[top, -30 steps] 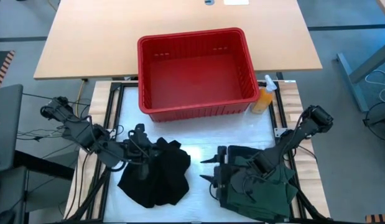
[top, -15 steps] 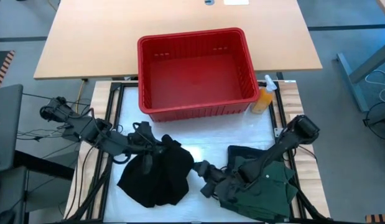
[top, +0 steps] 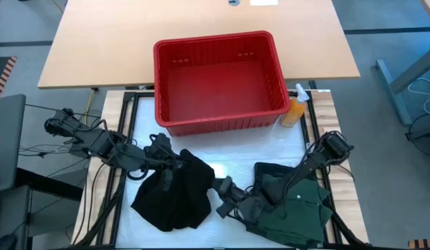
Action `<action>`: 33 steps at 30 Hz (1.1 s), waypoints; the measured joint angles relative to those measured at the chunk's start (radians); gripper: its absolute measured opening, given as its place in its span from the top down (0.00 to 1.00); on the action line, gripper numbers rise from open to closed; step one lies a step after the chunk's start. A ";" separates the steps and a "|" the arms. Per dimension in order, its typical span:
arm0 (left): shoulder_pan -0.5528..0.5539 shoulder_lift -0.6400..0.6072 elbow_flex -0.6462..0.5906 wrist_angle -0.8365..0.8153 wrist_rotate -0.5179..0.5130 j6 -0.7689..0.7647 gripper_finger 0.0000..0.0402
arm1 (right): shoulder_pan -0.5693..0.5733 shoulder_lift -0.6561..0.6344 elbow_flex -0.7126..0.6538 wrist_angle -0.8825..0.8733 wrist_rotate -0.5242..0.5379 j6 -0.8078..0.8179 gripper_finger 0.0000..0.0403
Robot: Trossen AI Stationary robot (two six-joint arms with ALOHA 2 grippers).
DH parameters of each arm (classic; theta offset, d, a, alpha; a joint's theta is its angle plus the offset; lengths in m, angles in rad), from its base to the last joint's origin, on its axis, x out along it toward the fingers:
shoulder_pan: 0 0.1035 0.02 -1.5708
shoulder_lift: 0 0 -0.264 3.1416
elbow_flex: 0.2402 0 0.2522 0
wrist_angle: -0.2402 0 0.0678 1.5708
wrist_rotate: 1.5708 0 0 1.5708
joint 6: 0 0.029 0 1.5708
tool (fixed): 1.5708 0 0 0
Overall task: Fold laundry
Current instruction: Remove the black shirt from the red bin, then fold the black shirt
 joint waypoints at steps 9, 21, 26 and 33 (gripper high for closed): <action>0.000 0.000 0.000 -0.019 -0.003 0.010 0.98 | -0.009 -0.059 0.010 0.104 -0.055 0.041 0.94; 0.000 0.000 0.000 -0.054 0.023 0.088 0.66 | -0.073 -0.433 0.056 -0.537 -0.413 0.912 0.95; -0.001 -0.021 0.002 -0.251 0.014 0.043 0.58 | -0.092 -0.523 0.056 -0.835 -0.461 1.326 0.95; -0.085 0.002 -0.015 -0.549 0.049 -0.105 0.54 | -0.095 -0.566 0.056 -1.111 -0.469 1.720 0.96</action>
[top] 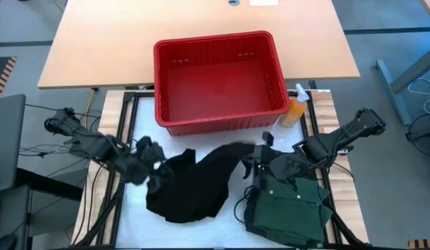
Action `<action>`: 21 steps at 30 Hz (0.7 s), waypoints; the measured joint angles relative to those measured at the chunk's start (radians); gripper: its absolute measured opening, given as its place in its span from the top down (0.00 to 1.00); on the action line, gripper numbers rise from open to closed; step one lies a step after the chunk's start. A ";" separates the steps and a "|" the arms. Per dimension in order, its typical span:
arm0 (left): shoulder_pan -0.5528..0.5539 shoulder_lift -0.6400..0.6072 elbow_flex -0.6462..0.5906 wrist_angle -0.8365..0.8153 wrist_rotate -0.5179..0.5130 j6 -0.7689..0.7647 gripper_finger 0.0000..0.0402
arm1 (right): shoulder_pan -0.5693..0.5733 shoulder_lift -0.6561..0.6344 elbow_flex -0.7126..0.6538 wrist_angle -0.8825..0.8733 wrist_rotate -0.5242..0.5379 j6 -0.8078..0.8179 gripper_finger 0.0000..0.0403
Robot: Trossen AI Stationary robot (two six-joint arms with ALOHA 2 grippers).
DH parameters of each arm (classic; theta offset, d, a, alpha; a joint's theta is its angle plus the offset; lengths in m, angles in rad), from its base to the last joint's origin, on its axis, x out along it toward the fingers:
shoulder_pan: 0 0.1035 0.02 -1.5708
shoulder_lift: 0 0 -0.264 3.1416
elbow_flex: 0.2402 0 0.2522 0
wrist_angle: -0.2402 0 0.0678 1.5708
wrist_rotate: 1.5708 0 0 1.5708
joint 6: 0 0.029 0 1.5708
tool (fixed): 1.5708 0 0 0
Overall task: Fold laundry
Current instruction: Fold the black shirt
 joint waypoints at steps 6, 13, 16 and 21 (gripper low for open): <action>-0.057 0.006 -0.223 0.043 0.122 -0.064 0.54 | 0.017 0.024 0.000 -0.058 -0.053 0.081 0.96; 0.062 0.006 -0.475 0.099 0.174 -0.063 0.54 | 0.024 0.084 0.000 -0.051 -0.083 0.081 0.95; 0.118 0.006 -0.533 0.216 0.253 0.084 0.54 | 0.023 0.111 0.000 -0.044 -0.125 0.083 0.95; 0.224 0.006 -0.588 0.299 0.319 0.317 0.54 | 0.026 0.145 0.000 -0.022 -0.159 0.121 0.95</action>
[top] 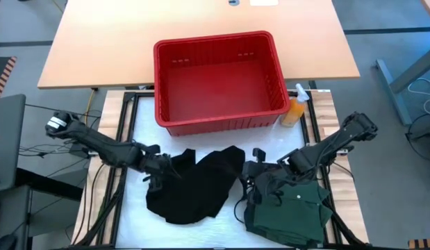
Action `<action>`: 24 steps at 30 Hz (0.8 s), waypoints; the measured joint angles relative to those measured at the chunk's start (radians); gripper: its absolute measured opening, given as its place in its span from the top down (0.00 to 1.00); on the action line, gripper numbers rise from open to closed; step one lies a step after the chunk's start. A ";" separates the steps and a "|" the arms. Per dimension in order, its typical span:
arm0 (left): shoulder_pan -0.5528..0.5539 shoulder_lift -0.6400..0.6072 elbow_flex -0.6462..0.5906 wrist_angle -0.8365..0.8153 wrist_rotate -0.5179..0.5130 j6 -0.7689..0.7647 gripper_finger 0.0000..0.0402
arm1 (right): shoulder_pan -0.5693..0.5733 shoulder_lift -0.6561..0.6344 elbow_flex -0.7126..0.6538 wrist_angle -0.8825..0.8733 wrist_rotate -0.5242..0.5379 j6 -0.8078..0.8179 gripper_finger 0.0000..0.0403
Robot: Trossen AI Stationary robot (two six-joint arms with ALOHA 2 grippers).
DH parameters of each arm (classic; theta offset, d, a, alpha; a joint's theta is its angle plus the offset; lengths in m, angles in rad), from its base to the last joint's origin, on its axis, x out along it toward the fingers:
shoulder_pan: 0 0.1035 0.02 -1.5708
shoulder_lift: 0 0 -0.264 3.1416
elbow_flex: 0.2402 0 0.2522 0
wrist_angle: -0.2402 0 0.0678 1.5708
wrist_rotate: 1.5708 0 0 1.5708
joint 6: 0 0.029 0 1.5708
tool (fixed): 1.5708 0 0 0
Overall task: Fold laundry
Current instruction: Fold the black shirt
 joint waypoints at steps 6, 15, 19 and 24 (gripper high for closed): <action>0.121 0.005 -0.015 0.006 0.079 0.159 0.54 | 0.024 0.021 0.000 0.016 -0.016 0.049 0.95; 0.186 0.116 -0.016 0.142 0.122 0.353 0.56 | 0.074 0.028 0.000 0.040 -0.013 0.090 0.95; 0.186 0.230 -0.016 0.224 0.203 0.405 0.58 | 0.081 0.028 0.000 0.042 0.006 0.090 0.95; 0.183 0.352 0.019 0.222 0.260 0.342 0.77 | 0.081 0.028 0.000 0.042 0.007 0.116 0.95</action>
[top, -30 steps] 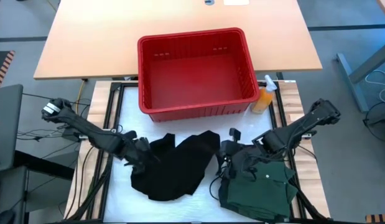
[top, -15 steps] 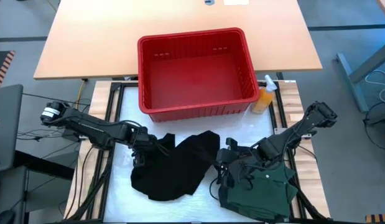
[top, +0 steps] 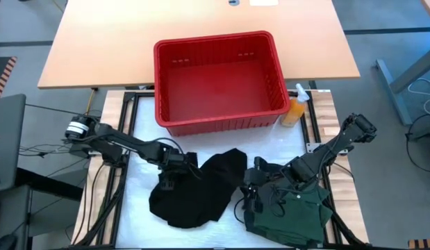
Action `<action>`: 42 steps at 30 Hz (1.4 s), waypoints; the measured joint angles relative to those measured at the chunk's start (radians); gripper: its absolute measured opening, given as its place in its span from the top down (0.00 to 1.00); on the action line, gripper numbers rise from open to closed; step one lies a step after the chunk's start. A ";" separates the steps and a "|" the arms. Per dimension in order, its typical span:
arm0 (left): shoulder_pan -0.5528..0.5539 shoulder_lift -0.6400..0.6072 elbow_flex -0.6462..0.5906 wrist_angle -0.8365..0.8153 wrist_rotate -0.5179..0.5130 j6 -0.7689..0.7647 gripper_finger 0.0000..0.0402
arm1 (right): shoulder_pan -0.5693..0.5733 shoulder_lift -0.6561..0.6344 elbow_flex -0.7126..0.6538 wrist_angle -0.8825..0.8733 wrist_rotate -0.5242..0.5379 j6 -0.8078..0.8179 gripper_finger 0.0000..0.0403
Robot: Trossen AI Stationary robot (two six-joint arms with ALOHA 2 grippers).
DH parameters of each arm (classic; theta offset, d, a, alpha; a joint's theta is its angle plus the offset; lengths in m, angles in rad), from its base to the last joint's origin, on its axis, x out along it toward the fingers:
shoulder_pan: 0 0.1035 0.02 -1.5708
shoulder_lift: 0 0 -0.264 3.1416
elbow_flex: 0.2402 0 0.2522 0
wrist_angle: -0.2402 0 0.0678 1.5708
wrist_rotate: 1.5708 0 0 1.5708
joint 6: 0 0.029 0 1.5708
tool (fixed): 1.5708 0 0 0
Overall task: Fold laundry
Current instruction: Fold the black shirt
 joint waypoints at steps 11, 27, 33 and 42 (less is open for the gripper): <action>-0.020 -0.287 0.236 -0.078 -0.032 -0.061 0.99 | 0.105 0.000 0.000 -0.138 -0.003 0.181 0.95; -0.101 -0.721 0.375 0.530 -0.267 -0.069 1.00 | 0.125 0.000 0.000 -0.094 0.069 0.186 0.79; -0.142 -0.675 0.370 0.366 -0.423 -0.172 1.00 | 0.089 0.000 0.000 -0.083 -0.104 0.182 0.63; -0.161 -0.566 0.372 0.333 -0.345 -0.235 1.00 | 0.067 0.000 0.000 0.348 0.011 -0.190 0.45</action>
